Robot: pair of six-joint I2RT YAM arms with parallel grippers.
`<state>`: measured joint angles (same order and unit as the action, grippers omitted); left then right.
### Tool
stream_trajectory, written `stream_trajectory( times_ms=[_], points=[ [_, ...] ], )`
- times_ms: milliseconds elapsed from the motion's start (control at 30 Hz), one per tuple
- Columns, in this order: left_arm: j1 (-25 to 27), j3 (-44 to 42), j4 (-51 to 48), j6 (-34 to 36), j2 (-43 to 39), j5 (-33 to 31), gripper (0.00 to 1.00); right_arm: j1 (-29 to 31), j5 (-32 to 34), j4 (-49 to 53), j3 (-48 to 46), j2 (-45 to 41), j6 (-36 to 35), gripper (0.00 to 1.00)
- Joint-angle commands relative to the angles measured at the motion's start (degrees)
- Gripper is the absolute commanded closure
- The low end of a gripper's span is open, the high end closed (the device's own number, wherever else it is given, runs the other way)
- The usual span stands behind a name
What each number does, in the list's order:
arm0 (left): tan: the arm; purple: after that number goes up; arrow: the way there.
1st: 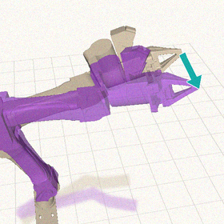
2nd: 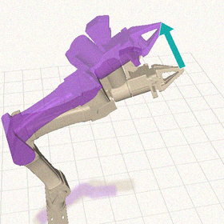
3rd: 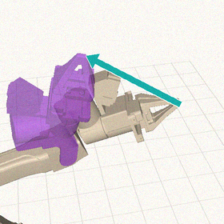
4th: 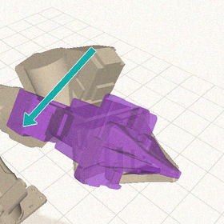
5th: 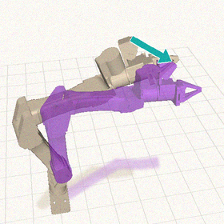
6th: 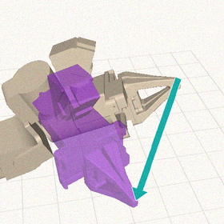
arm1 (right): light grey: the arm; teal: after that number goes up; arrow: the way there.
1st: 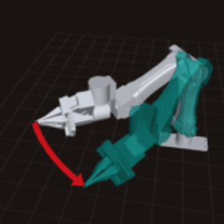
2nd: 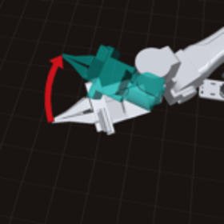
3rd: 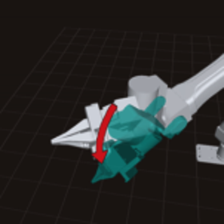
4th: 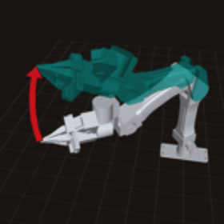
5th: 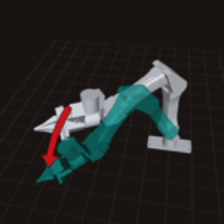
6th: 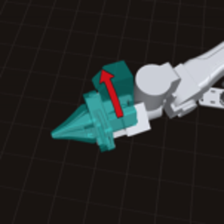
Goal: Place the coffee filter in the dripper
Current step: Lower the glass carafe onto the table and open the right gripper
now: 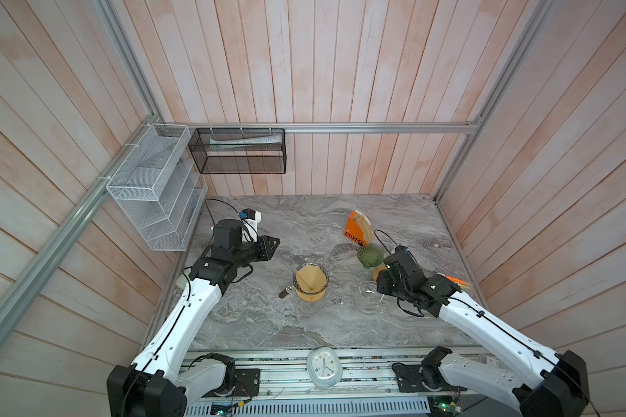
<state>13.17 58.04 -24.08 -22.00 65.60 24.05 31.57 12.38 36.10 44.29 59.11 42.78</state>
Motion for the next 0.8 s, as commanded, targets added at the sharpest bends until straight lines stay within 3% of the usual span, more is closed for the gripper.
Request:
stream_trajectory(
  times_ms=[0,367,767],
  points=[
    [-0.2,3.2,-0.4,1.8,1.0,1.4,0.72,-5.6,-2.7,-3.7,-2.8,-2.4,-0.2,0.56],
    [-0.2,12.9,-6.1,3.3,4.5,1.5,0.72,-19.9,-9.3,-12.8,-6.1,3.2,-4.5,0.51],
    [-0.2,14.9,-2.4,1.3,8.6,4.1,0.72,-22.1,-14.2,-18.8,-4.8,17.2,-9.2,0.51]
  ],
)
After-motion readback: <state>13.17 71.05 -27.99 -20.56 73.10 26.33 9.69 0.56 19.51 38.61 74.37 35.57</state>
